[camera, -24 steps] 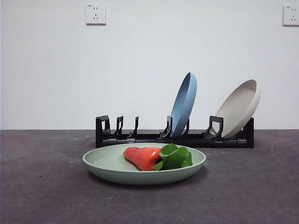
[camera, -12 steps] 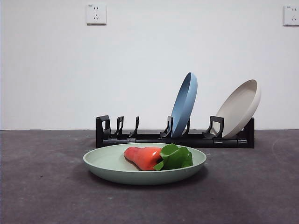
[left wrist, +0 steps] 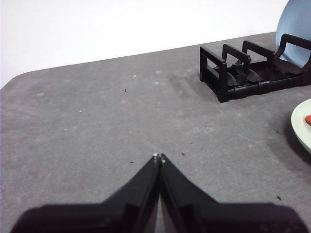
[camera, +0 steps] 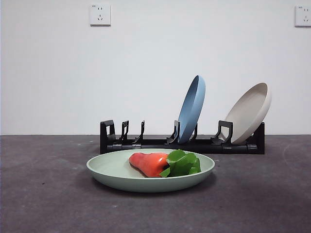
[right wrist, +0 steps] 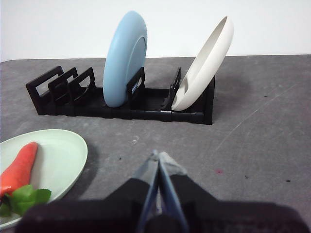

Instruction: Take the green plate from the plate rack,put the plate on the table,take the carrot from the table,put the carrot in the plate

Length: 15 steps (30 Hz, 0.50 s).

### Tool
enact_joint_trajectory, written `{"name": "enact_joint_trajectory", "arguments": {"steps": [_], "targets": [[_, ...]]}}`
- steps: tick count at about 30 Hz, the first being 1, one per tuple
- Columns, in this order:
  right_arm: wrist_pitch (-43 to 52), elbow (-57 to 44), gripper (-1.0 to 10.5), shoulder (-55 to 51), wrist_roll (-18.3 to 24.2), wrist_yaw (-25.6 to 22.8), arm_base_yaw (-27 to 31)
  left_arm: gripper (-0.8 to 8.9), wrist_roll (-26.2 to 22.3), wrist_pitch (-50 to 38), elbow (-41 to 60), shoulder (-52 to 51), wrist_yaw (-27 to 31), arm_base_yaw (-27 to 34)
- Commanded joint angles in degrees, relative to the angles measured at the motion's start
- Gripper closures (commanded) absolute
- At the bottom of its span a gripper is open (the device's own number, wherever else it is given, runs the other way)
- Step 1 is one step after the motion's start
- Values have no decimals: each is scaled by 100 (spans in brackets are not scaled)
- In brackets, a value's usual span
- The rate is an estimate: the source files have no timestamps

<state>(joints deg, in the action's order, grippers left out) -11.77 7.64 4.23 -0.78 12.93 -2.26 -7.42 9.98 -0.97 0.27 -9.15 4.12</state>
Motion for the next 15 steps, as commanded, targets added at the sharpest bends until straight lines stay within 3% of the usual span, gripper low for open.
{"name": "enact_joint_trajectory", "arguments": {"steps": [1, 6, 15], "targets": [[59, -243, 946, -166, -20, -157, -2, 817, 37, -15, 79, -17, -4, 15], [59, -573, 946, -389, -358, -573, -7, 817, 37, -15, 79, -17, -7, 15], [85, -697, 946, -417, -437, -597, -15, 817, 37, -17, 79, -17, -4, 15]]}}
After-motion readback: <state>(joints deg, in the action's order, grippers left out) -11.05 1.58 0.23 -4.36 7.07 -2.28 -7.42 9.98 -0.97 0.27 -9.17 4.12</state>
